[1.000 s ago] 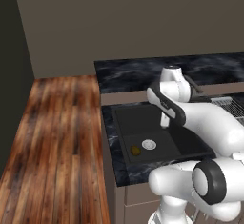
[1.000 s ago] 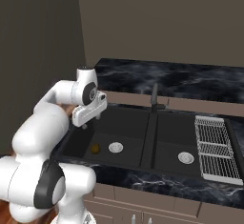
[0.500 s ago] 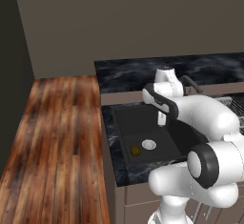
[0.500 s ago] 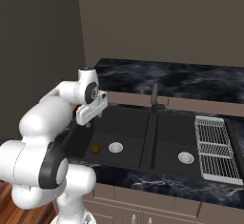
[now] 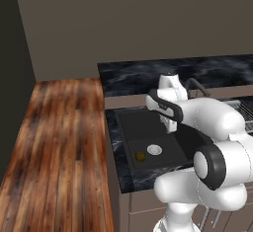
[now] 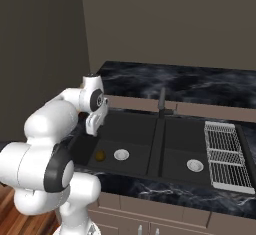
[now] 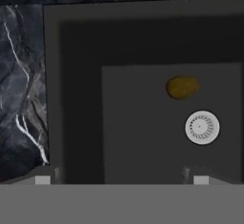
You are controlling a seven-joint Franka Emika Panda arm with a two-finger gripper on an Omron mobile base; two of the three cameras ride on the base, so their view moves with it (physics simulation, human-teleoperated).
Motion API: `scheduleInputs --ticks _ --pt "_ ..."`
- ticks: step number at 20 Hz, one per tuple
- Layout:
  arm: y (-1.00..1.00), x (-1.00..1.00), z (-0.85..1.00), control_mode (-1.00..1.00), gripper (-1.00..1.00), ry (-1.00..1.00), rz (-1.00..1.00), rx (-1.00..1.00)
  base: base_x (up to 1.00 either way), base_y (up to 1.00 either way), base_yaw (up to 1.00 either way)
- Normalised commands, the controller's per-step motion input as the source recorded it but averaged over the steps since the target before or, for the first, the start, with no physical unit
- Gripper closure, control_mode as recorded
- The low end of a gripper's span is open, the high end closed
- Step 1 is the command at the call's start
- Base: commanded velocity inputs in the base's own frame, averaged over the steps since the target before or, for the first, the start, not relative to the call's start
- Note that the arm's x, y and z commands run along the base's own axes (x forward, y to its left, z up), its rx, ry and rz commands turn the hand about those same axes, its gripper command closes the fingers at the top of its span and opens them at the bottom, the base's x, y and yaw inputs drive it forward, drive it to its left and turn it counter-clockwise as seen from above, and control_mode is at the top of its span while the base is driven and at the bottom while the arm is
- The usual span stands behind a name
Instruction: Pick the eggplants from the cabinet and place them in one bowl. Pick the avocado from the sink and place it in the other bowl.
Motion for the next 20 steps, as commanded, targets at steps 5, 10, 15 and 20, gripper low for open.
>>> scheduleInputs --ticks 5,10,15,20 --pt "0.04 0.00 -0.03 -1.00 -1.00 0.00 0.19 0.05 0.00 0.00 0.00" --pt "0.09 0.00 -0.16 -1.00 -1.00 0.00 0.10 0.06 0.00 0.00 0.00" --pt "0.03 0.01 -0.19 -1.00 -1.00 0.00 0.03 0.07 0.00 0.00 0.00" --pt "0.04 0.17 -0.12 -1.00 -1.00 0.00 0.00 0.05 0.00 0.00 0.00"
